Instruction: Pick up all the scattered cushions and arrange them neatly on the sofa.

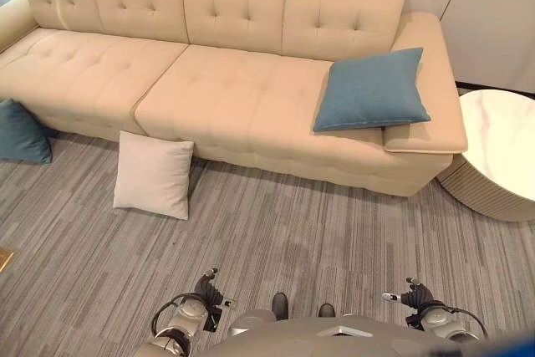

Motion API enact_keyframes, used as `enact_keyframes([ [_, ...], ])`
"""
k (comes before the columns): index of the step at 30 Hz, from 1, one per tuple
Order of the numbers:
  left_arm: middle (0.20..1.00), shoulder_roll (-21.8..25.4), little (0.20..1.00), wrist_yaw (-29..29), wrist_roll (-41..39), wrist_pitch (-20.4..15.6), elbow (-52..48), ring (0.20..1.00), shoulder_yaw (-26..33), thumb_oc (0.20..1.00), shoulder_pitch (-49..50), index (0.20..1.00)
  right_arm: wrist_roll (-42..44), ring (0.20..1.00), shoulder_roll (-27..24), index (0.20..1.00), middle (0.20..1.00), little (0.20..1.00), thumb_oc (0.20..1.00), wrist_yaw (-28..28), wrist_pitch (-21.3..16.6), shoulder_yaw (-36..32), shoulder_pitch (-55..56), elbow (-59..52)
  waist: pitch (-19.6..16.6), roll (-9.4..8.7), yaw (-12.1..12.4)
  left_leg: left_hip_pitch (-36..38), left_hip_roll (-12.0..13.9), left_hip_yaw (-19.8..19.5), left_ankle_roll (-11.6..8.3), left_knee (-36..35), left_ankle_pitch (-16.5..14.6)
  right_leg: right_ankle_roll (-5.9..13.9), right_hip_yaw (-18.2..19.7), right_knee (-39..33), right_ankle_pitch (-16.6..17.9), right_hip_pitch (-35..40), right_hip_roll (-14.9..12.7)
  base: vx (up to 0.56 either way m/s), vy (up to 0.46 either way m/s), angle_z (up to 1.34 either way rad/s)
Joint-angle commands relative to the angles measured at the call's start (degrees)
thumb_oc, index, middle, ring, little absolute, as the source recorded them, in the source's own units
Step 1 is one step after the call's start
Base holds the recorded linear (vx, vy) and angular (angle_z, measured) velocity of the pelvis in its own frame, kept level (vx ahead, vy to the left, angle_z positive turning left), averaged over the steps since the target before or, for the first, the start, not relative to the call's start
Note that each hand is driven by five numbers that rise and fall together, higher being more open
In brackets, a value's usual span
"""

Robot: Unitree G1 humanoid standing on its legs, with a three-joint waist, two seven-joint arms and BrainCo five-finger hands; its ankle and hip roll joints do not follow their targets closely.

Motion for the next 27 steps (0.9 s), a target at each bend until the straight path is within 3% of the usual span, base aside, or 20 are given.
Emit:
enact_keyframes([
  [1,1.000,-0.52,1.000,0.63,1.44,-0.02,3.72,1.000,0.71,1.000,-2.15,1.000,-1.00,1.000,-0.26,1.000,1.000,1.000,1.000,-0.73,-0.13,0.83,-0.80,0.87,-1.15,-2.20,0.19,-0.45,0.54,0.61,-3.03,0.25,-3.63,7.66,-0.51,-0.25,3.69,-2.25,-5.56,0.01,0.014,-0.08],
  [15,1.000,-0.40,1.000,0.06,1.49,0.69,3.75,1.000,0.67,1.000,-2.76,1.000,-1.07,1.000,-1.14,1.000,1.000,1.000,1.000,-0.15,1.04,0.68,-1.47,0.53,-0.24,-2.43,0.01,-0.56,-0.47,2.16,-1.58,0.25,-4.58,8.75,1.43,-0.03,5.26,-4.08,-6.53,0.00,0.035,-0.13],
  [20,1.000,0.26,1.000,-0.08,1.08,0.76,3.20,1.000,0.80,1.000,-3.06,1.000,-0.75,1.000,-1.35,1.000,1.000,1.000,1.000,-0.11,1.29,0.34,-1.49,0.55,0.78,-2.87,0.13,-0.80,-0.74,3.06,-0.54,0.82,-4.91,8.89,2.45,3.27,4.98,-6.19,-6.89,-0.01,0.029,-0.21],
  [23,1.000,0.84,1.000,0.16,1.02,0.85,3.08,1.000,0.75,1.000,-3.41,1.000,-0.29,1.000,-1.40,1.000,1.000,1.000,1.000,-0.44,1.06,0.25,-1.96,0.01,1.66,-2.96,0.02,-1.26,-0.16,4.11,-0.53,0.48,-4.68,8.97,0.85,6.43,4.65,-8.71,-6.50,-0.04,-0.051,-0.36],
  [24,1.000,1.02,1.000,0.34,0.46,0.67,2.77,1.000,0.81,1.000,-3.65,1.000,-0.67,1.000,-0.85,1.000,1.000,1.000,1.000,-0.73,0.93,0.87,-2.37,-0.79,1.97,-2.85,0.16,-1.31,0.25,4.93,-0.84,0.35,-4.65,8.74,-2.12,7.22,4.24,-9.43,-6.47,0.00,-0.108,-0.79],
  [27,1.000,0.55,1.000,0.52,0.18,0.77,3.25,1.000,0.98,1.000,-3.56,1.000,-1.01,1.000,0.32,1.000,1.000,1.000,1.000,-1.31,0.93,1.44,-1.78,-0.71,1.29,-3.21,-0.07,-1.12,0.48,5.30,-1.80,0.81,-4.84,7.80,-3.60,4.75,3.50,-7.66,-5.99,0.07,-0.146,-0.28],
])
